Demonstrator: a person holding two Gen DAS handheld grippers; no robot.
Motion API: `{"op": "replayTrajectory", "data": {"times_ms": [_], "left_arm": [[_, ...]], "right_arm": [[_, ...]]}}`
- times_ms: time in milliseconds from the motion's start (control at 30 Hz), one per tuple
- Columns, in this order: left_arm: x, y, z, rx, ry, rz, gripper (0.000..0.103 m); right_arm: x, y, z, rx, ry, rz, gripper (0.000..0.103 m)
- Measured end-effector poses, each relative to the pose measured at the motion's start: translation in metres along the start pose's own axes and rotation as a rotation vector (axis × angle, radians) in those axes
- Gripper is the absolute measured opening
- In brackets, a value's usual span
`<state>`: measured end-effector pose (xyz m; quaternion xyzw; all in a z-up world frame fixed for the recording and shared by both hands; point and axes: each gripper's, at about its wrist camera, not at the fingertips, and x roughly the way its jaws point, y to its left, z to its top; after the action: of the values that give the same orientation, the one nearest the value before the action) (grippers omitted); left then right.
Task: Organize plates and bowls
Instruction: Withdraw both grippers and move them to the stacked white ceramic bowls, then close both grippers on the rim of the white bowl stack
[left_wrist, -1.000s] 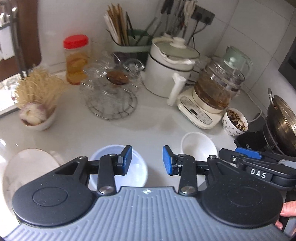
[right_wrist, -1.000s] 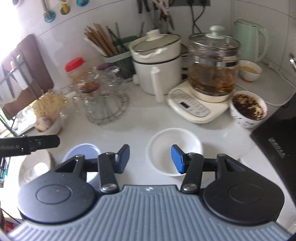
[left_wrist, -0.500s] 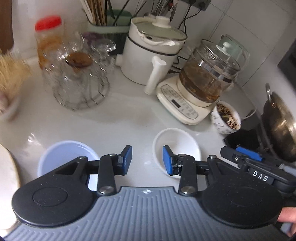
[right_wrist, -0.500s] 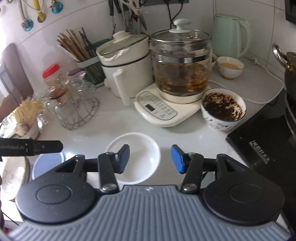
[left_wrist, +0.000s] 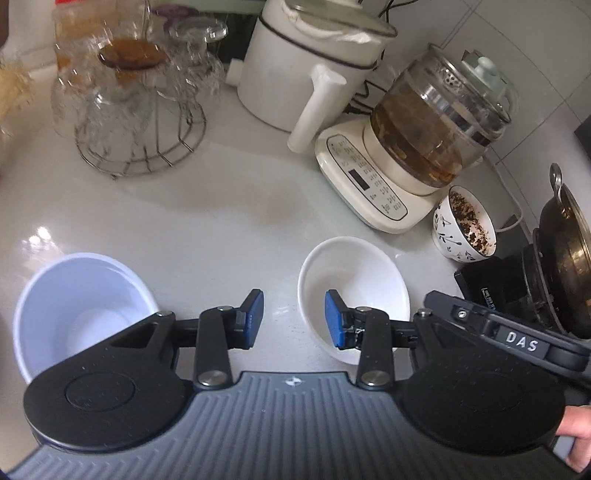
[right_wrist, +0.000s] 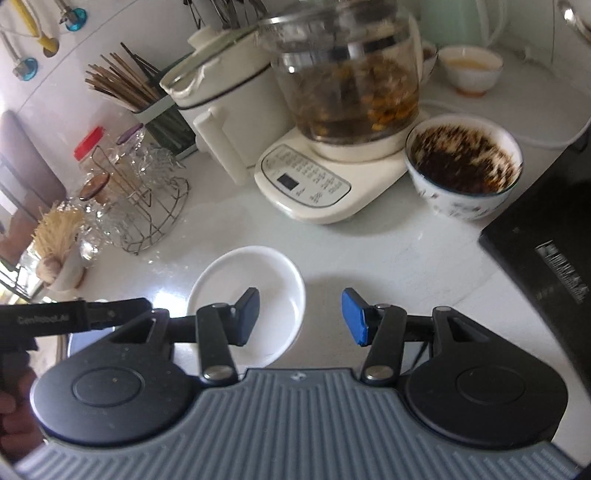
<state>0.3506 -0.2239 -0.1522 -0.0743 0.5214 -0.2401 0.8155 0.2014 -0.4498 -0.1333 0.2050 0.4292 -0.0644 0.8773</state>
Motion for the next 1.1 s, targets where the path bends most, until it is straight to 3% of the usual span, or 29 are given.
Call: {"op": "replayTrajectory", "data": {"times_ms": [133, 600, 867, 1100], "left_arm": [[0.020, 0.002, 0.004, -0.029, 0.052, -0.013, 0.042], [0.063, -0.002, 0.007, -0.047, 0.119, -0.015, 0.040], [0.070, -0.001, 0.008, -0.085, 0.143, -0.034, 0.020], [0.071, -0.001, 0.009, -0.103, 0.154, -0.032, 0.011]], "right_arm": [[0.016, -0.003, 0.001, 0.006, 0.033, 0.023, 0.053], [0.052, -0.013, -0.002, 0.048, 0.125, 0.063, 0.027], [0.058, -0.015, -0.001, 0.069, 0.132, 0.083, 0.014], [0.058, -0.013, 0.002, 0.047, 0.135, 0.080, 0.010]]}}
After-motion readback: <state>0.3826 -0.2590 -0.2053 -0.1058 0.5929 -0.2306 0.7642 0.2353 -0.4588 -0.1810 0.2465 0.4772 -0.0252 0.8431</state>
